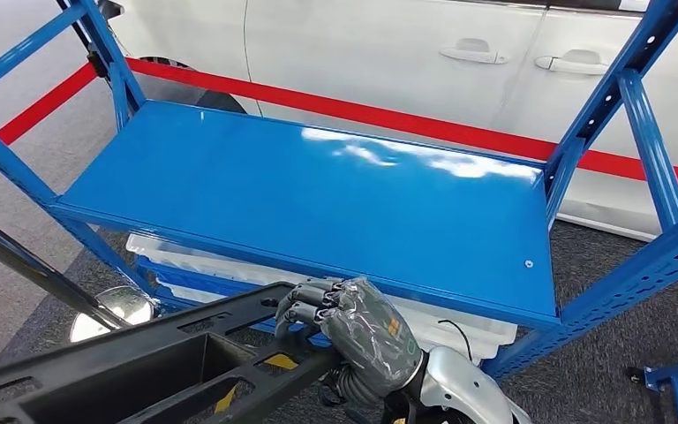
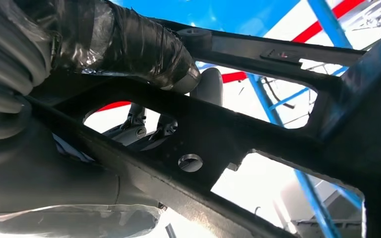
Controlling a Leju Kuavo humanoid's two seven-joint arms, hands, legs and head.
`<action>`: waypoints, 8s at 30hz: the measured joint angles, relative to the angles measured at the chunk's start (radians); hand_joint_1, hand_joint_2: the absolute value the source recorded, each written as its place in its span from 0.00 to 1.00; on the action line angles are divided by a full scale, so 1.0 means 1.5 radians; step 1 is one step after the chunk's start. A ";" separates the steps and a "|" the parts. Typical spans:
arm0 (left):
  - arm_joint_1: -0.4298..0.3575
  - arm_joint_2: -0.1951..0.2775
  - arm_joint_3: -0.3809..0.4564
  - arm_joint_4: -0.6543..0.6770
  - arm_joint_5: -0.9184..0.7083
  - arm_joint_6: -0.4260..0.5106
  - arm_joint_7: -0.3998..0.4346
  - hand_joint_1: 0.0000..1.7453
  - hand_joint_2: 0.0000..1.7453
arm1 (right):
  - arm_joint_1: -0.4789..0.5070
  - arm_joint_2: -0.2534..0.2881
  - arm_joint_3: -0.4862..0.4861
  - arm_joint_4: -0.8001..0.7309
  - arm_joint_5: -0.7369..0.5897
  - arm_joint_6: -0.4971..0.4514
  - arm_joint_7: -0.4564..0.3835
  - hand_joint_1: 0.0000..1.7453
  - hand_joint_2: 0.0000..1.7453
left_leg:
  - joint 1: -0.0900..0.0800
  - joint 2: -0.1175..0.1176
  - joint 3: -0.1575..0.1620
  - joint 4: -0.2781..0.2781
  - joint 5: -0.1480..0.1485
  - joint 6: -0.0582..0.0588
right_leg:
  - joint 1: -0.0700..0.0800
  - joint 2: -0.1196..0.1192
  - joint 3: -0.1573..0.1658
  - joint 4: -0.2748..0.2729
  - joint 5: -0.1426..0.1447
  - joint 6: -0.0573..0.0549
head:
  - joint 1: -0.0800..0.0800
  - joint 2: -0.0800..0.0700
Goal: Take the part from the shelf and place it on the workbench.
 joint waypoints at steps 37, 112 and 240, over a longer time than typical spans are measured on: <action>-0.038 0.006 -0.001 0.002 -0.016 -0.007 0.019 0.00 1.00 | -0.069 0.009 0.047 0.027 -0.024 0.024 0.011 1.00 1.00 | 0.006 0.005 -0.026 -0.020 0.031 0.022 | -0.009 -0.023 -0.028 0.052 -0.046 0.030 | -0.003 0.000; -0.022 0.031 0.000 0.004 -0.065 0.010 0.029 0.00 1.00 | 0.108 -0.118 0.012 -0.028 0.142 -0.074 0.069 1.00 1.00 | 0.004 -0.085 -0.073 -0.005 0.052 0.004 | -0.010 0.041 0.041 -0.020 -0.022 0.016 | -0.010 0.000; -0.020 0.035 0.085 0.005 -0.065 -0.024 0.018 0.00 1.00 | 0.122 -0.200 -0.214 -0.091 0.120 -0.001 0.078 1.00 1.00 | -0.003 -0.030 -0.035 0.067 -0.007 0.007 | -0.003 0.014 0.064 -0.041 -0.031 0.002 | -0.015 0.000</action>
